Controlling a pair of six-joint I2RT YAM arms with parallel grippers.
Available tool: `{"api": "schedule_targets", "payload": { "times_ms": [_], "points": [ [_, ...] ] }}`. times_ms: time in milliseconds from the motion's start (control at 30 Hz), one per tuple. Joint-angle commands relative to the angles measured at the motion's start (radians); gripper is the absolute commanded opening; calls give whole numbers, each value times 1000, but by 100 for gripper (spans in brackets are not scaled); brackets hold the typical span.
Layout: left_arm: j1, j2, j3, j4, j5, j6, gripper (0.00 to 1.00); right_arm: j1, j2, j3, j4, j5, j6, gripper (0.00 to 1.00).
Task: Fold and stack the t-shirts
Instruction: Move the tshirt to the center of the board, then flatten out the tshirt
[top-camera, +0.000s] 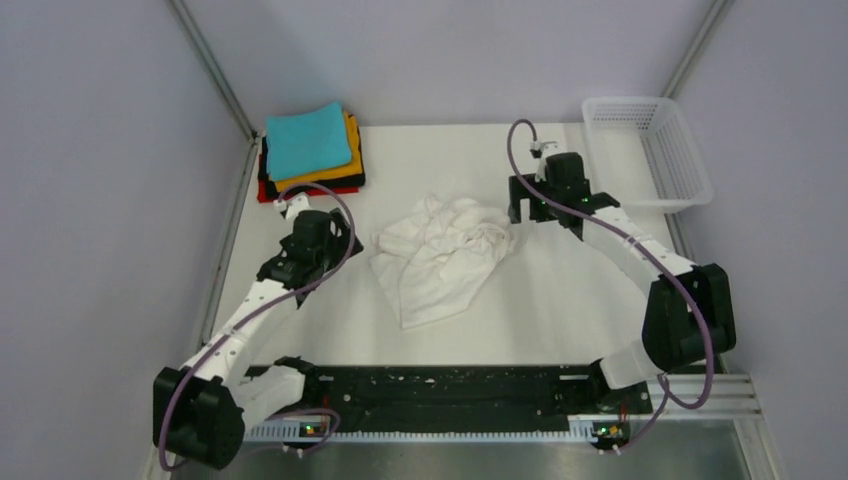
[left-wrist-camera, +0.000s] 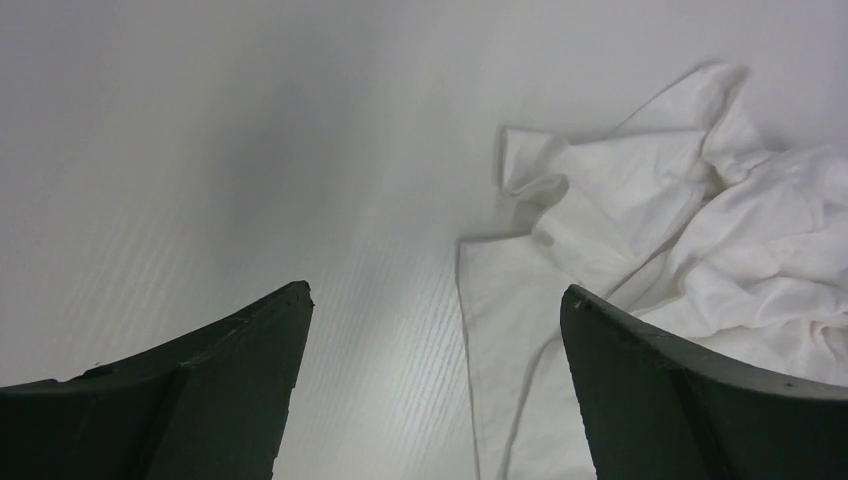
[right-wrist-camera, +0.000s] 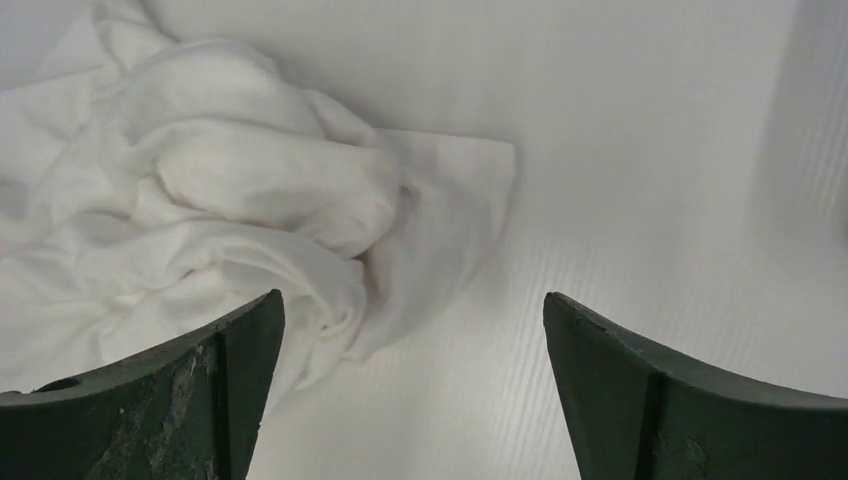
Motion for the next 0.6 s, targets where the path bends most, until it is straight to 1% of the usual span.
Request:
{"api": "schedule_targets", "payload": {
  "times_ms": [0, 100, 200, 233, 267, 333, 400, 467, 567],
  "points": [
    [24, 87, 5, 74, 115, -35, 99, 157, -50, 17, 113, -64, -162, 99],
    [38, 131, -1, 161, 222, -35, 99, 247, 43, 89, 93, -87, -199, 99],
    [39, 197, 24, 233, 287, -20, 99, 305, 138, 166, 58, -95, -228, 98],
    [39, 227, 43, 240, 287, -17, 99, 320, 161, 185, 56, -79, -236, 97],
    [39, 260, 63, 240, 321, -10, 99, 325, 190, 205, 52, -57, -235, 97],
    [40, 336, 124, 213, 346, 8, 98, 326, 222, 258, 10, 19, -194, 97],
    [39, 424, 179, 186, 373, 16, 94, 327, 220, 256, -14, 78, -158, 97],
    [39, 486, 206, 201, 417, 18, 91, 326, 187, 219, -17, 106, -104, 98],
    [38, 556, 240, 227, 486, 27, 83, 327, 109, 137, -17, 75, -60, 98]
  ]
}}
